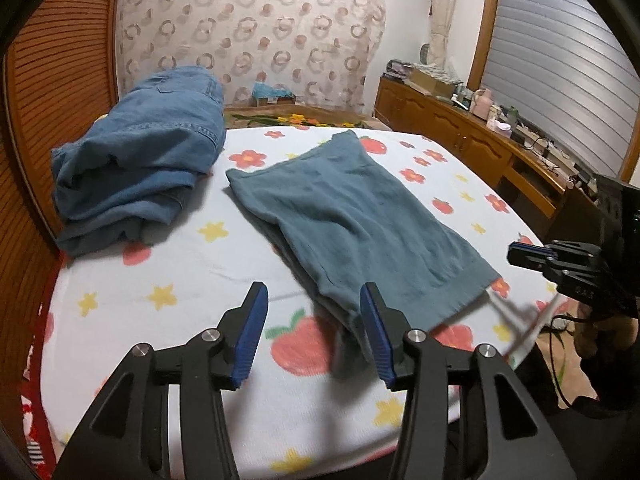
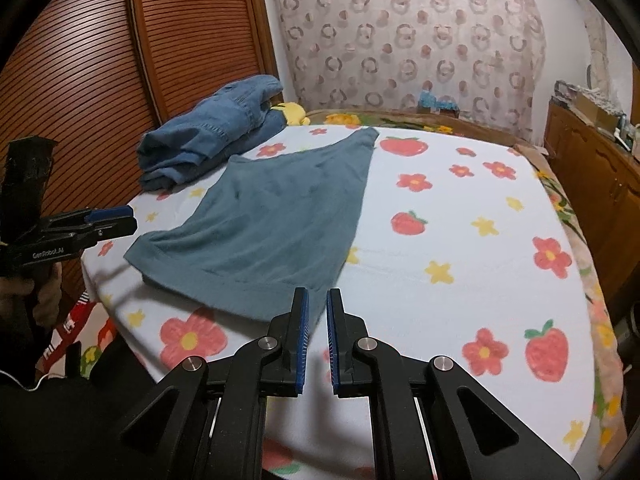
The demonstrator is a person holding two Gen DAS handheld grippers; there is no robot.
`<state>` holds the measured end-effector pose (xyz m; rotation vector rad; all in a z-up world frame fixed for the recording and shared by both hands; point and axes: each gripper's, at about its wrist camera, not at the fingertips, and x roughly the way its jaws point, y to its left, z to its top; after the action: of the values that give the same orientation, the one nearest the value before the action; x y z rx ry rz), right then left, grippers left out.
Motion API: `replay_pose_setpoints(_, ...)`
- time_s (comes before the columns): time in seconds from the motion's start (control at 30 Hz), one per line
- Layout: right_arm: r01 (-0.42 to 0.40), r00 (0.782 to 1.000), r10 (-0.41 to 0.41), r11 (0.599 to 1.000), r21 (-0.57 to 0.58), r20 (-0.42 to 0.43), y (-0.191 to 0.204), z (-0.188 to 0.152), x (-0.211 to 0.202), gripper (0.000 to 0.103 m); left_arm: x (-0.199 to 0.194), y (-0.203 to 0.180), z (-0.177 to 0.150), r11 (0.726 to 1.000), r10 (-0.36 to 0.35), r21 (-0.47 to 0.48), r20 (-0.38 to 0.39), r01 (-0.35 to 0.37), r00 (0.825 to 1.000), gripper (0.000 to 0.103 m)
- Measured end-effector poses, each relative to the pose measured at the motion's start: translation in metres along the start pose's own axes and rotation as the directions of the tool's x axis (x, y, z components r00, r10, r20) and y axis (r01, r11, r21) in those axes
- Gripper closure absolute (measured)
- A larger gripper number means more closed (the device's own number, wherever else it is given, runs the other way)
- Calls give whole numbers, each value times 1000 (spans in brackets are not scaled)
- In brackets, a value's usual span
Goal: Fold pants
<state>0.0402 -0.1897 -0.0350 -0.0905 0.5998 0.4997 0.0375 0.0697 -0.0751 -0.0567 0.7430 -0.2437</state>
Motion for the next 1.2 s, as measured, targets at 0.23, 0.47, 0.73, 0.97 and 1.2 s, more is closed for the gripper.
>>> replay_pose_setpoints(0.23,1,1000,-1,1000,-2,1,5,11,19,85,27,10,21,1000,29,7,-2,-29,1000,54)
replay_pose_setpoints(0.47,-8,999,7,999,-36,-34,12,20,49,84,70,22,43,1000,15,20,-71,-14,997,54)
replay_pose_setpoints(0.73,6,997,-9,999,-42,-70,12,21,65,83,106,43,50,1000,0,-22,-155,-4,988,78)
replay_pose_setpoints(0.97,4,997,-6,1000,-26,-76,8,18,64,82,99,47,51,993,116,41,-133,-112,984,99)
replay_pose_setpoints(1.2,2,997,-3,1000,-15,-72,7,14,60,82,78,52,54,997,76,-6,-108,-77,991,93)
